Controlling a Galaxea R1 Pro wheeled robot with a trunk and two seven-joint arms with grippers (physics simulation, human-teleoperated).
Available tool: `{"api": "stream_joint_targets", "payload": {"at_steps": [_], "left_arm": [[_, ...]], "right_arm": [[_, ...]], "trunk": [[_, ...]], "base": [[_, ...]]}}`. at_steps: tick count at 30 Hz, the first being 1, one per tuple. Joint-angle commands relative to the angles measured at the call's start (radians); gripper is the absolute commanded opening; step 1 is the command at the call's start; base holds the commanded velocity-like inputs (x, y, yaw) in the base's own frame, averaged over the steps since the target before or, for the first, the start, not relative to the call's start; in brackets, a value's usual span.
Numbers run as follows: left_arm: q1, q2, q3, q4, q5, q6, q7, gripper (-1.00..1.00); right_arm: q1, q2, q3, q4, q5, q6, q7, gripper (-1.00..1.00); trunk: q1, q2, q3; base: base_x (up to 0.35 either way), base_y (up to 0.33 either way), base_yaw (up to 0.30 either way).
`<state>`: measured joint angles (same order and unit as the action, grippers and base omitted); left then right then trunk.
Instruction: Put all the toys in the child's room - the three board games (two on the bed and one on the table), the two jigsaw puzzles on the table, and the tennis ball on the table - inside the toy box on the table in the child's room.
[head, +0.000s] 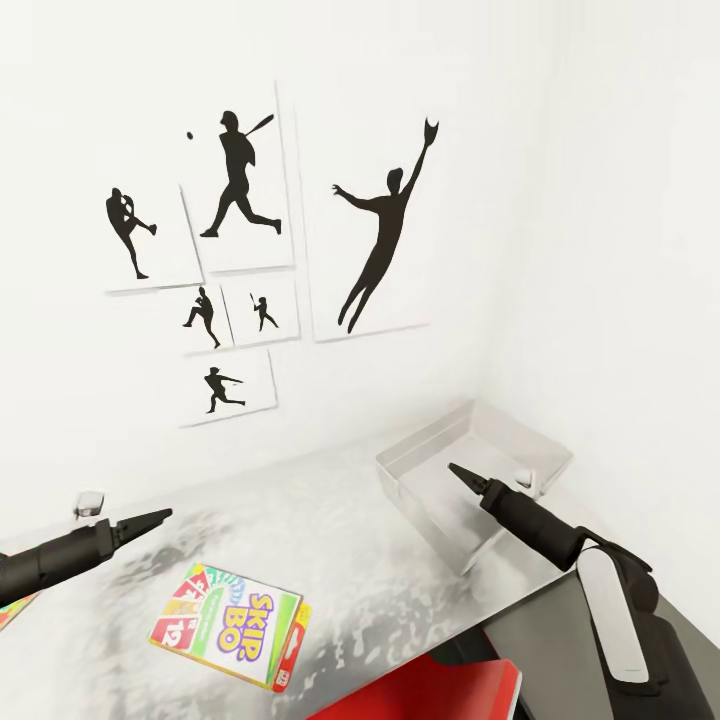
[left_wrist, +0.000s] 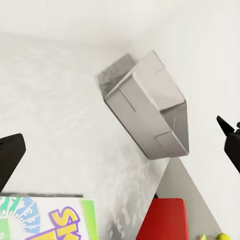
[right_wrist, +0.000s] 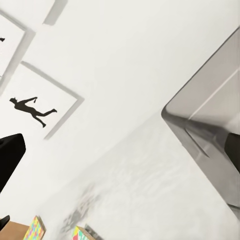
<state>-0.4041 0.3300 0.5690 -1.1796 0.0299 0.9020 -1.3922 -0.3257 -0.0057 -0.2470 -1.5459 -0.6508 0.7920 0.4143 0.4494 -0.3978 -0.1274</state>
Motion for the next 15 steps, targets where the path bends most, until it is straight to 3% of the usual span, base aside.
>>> {"api": "stream_joint_targets", "payload": {"at_steps": [1, 12, 15], "left_arm": [[-0.001, -0.001, 0.0, 0.0, 0.001, 0.01, -0.003, 1.0], [-0.001, -0.009, -0.003, 0.0, 0.001, 0.009, -0.002, 1.0], [-0.001, -0.009, -0.003, 0.0, 0.001, 0.009, -0.002, 1.0]], "right_arm": [[-0.001, 0.0, -0.002, 0.0, 0.0, 0.006, 0.003, 1.0], [-0.002, -0.001, -0.005, -0.008, -0.001, 0.013, 0.003, 1.0], [-0.001, -0.012, -0.005, -0.012, -0.002, 0.017, 0.005, 1.0]], "trunk": [[0.001, -0.002, -0.002], [0.001, -0.002, -0.002], [0.001, -0.002, -0.002]], "base": [[0.0, 0.0, 0.0], [0.0, 0.0, 0.0], [0.0, 0.0, 0.0]]}}
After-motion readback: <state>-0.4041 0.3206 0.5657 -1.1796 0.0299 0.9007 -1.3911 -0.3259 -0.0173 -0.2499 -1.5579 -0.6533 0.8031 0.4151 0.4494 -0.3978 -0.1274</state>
